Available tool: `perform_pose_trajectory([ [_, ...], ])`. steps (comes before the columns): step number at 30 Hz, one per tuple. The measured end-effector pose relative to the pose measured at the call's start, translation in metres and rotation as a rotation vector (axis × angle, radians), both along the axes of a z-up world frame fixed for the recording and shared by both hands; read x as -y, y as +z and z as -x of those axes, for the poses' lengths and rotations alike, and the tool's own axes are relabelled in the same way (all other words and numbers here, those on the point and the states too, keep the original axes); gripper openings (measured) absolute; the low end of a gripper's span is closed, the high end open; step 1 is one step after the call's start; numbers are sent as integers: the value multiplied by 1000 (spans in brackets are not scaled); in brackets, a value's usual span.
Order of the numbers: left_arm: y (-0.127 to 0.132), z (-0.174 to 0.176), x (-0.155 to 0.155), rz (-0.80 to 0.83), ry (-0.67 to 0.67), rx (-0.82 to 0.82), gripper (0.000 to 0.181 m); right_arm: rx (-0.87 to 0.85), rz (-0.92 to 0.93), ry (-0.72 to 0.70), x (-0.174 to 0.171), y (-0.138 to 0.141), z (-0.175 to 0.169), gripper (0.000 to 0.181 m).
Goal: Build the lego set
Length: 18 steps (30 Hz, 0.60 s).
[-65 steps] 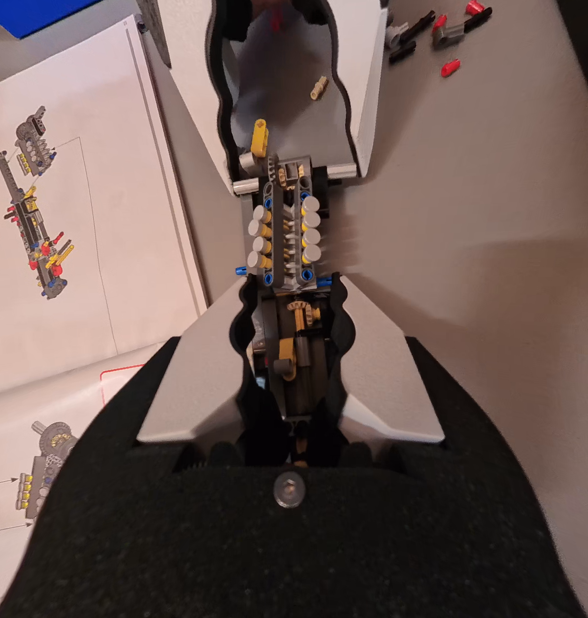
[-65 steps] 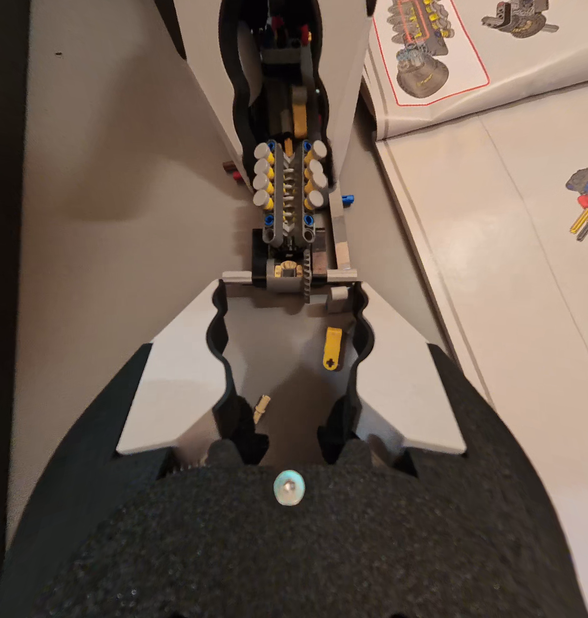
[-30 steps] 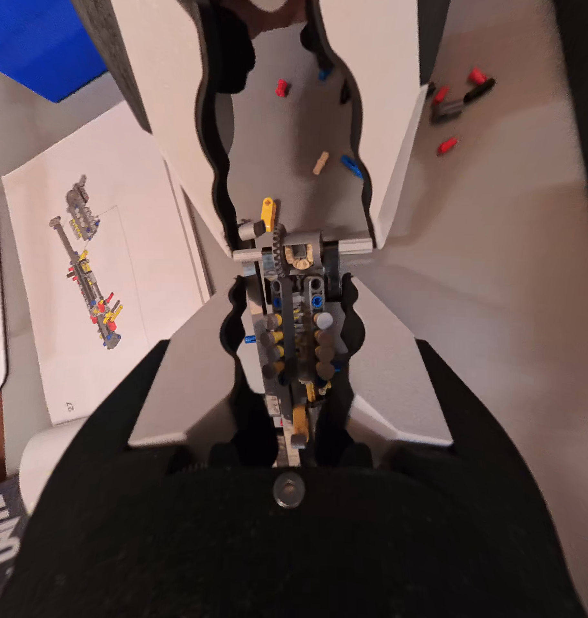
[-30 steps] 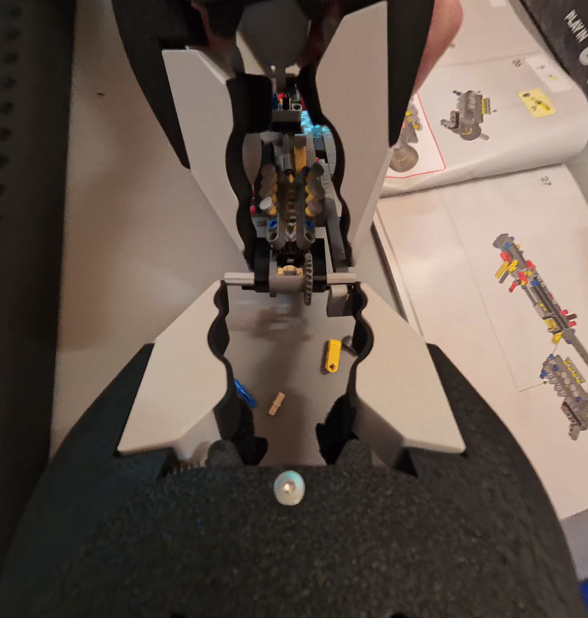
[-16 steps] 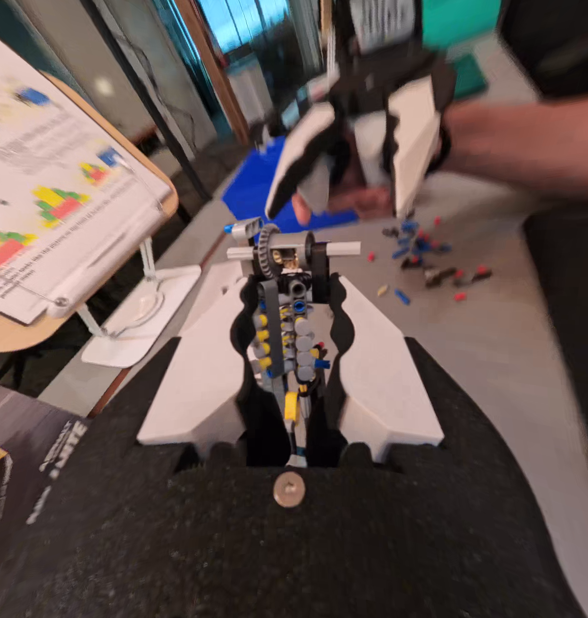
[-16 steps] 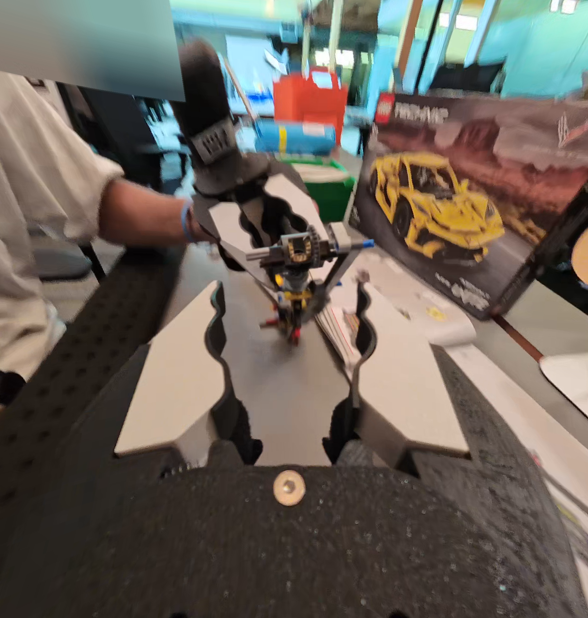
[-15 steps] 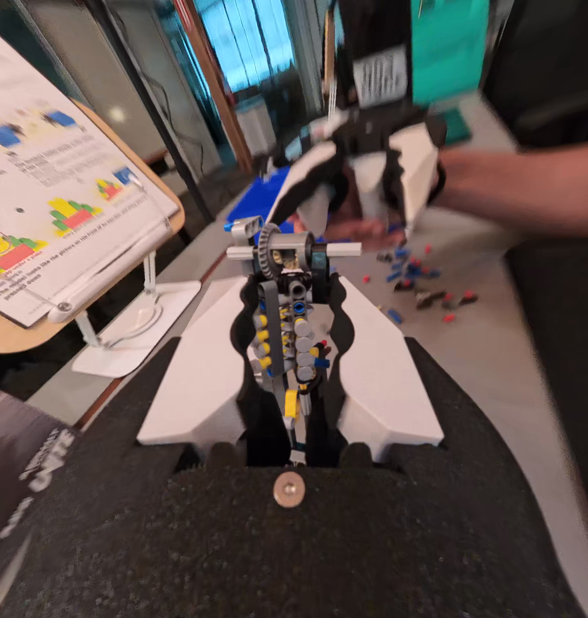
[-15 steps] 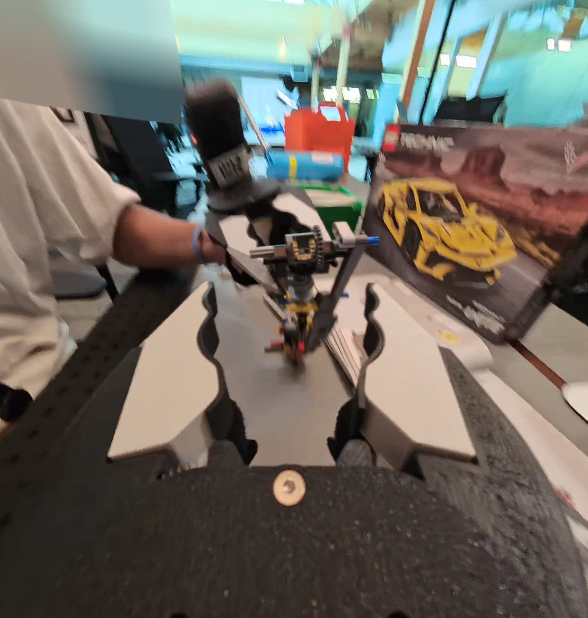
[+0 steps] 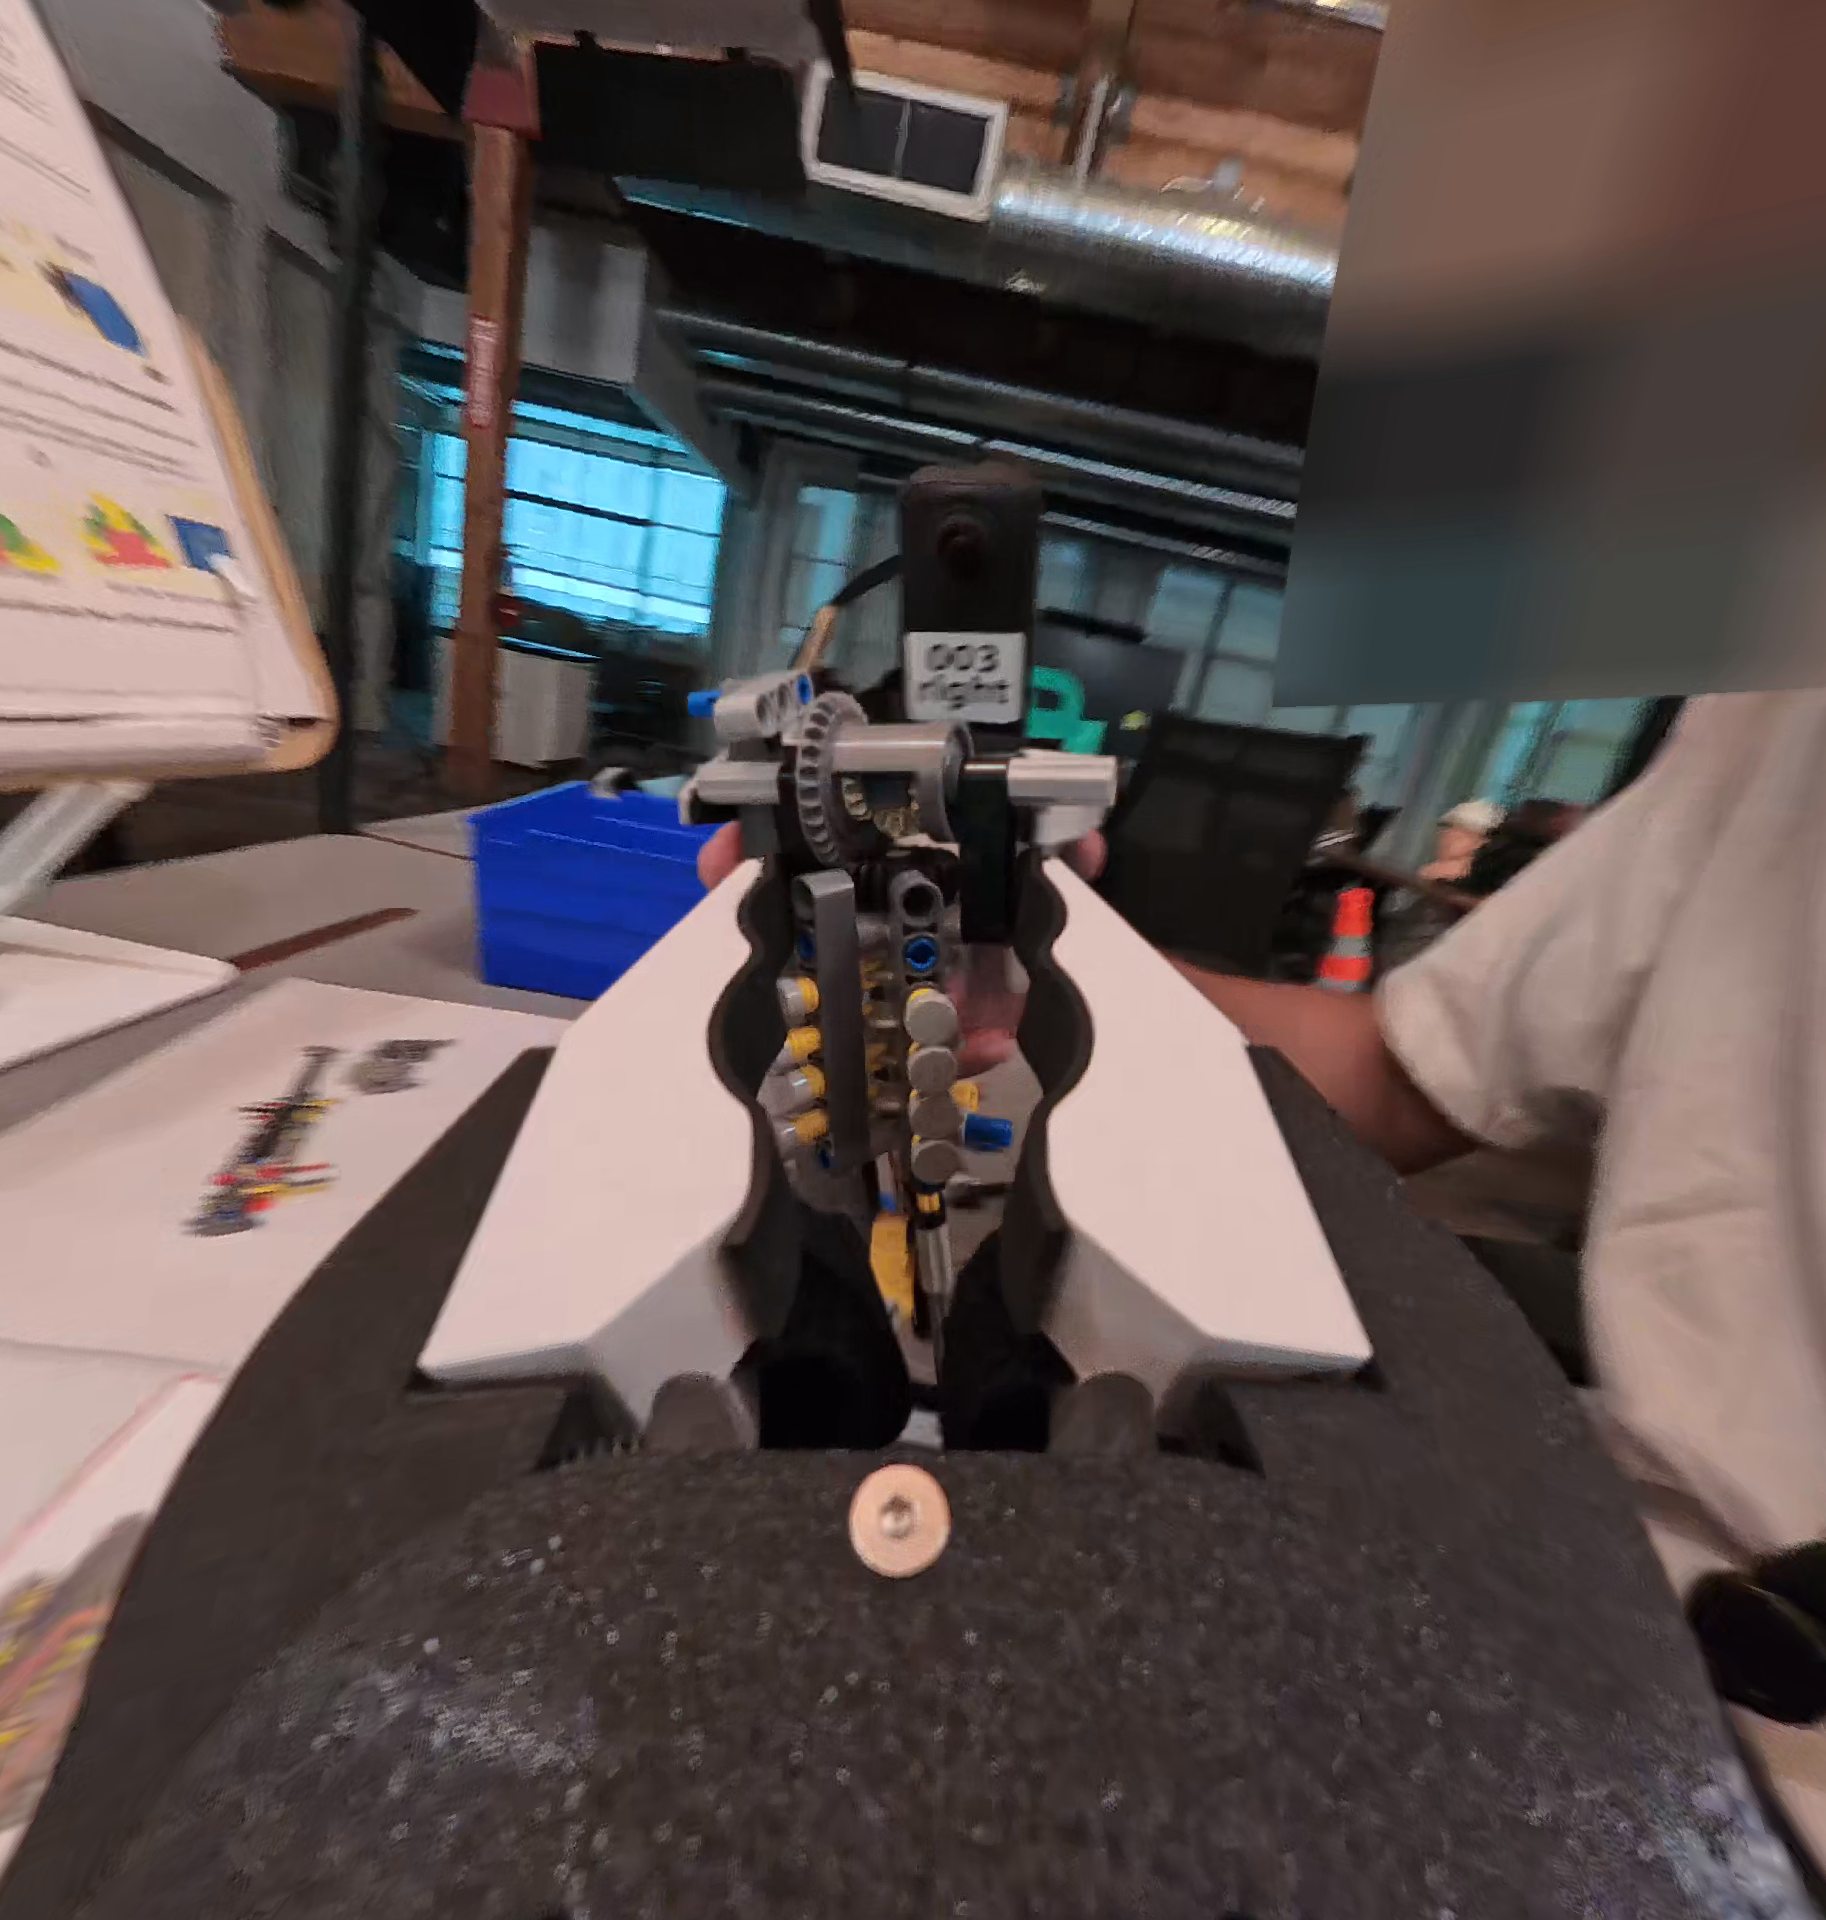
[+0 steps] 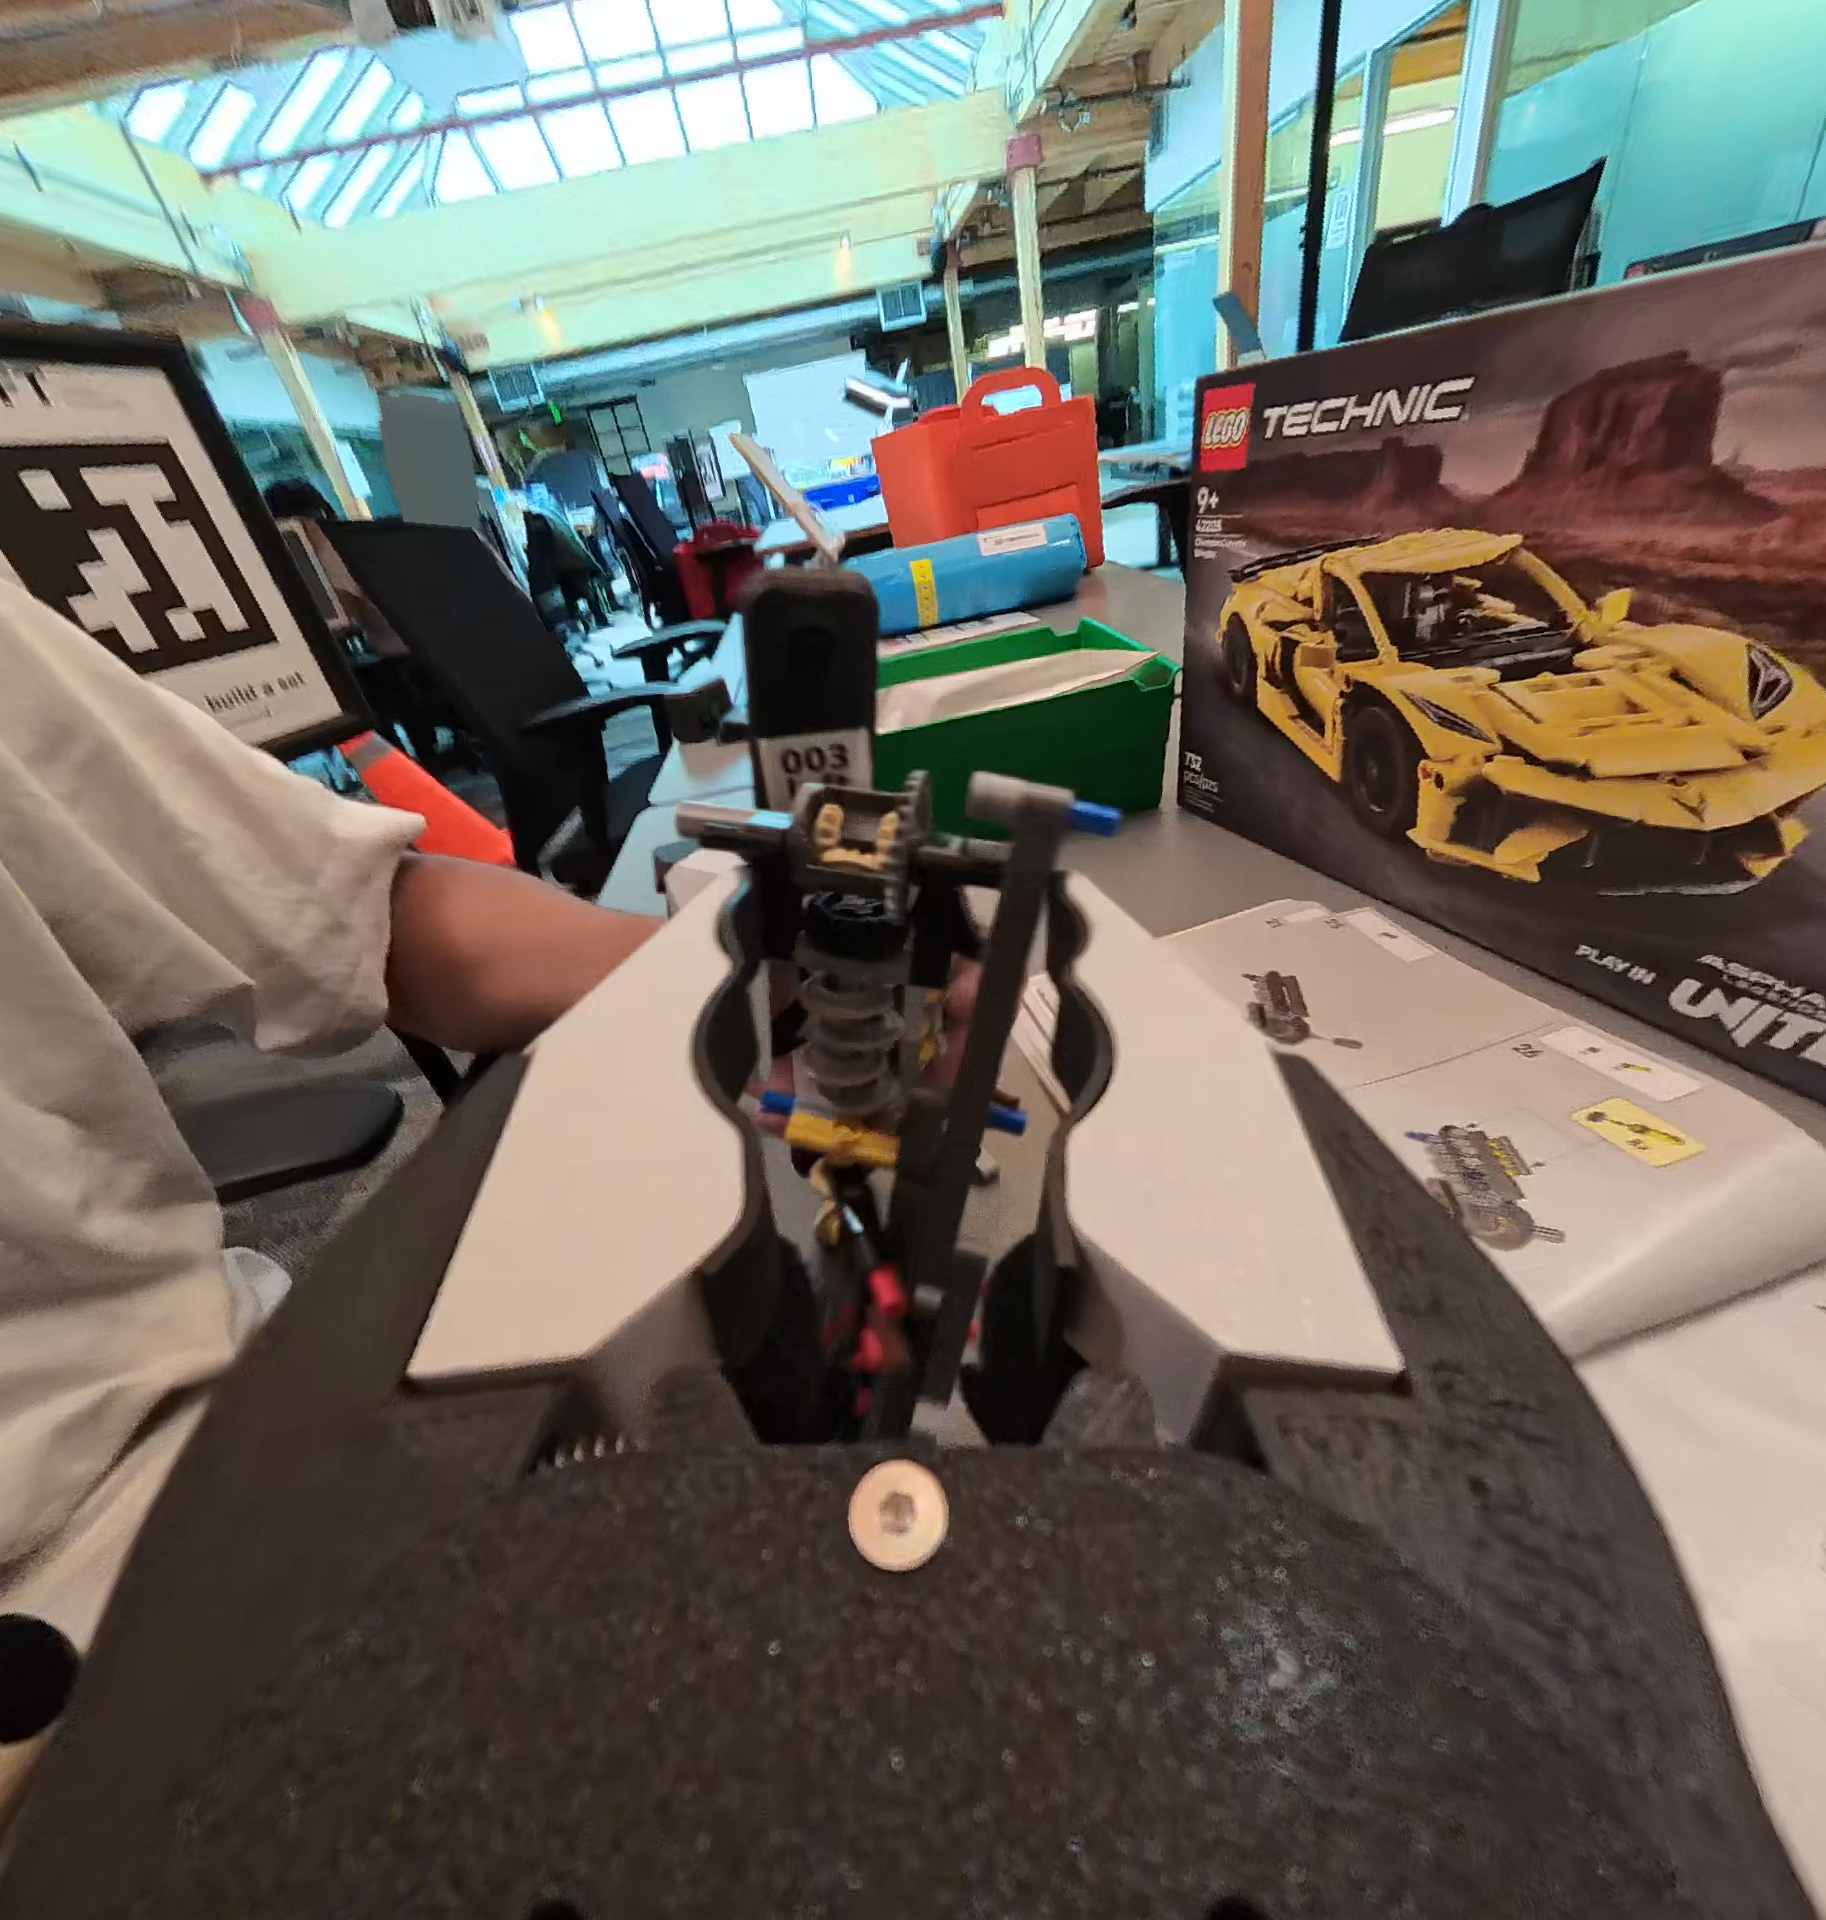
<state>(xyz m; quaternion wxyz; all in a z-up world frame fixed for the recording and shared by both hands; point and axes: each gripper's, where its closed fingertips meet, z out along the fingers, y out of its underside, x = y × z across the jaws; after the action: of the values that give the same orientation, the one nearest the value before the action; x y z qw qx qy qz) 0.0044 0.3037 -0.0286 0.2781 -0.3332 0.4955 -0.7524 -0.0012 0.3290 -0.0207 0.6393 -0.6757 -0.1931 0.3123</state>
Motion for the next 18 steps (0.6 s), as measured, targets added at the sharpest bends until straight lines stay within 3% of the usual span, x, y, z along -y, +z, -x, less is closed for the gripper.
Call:
perform_pose_trajectory([
  [4,-6,8,4,101,-171,-45,41,-73,-5,-5,-1,-10,-5,30],
  [7,-9,8,3,160,-236,-91,41,-90,23,-10,0,-16,-9,29],
  [18,-19,-12,-26,80,27,-174,39,22,140,-247,-16,-32,-30,28],
])
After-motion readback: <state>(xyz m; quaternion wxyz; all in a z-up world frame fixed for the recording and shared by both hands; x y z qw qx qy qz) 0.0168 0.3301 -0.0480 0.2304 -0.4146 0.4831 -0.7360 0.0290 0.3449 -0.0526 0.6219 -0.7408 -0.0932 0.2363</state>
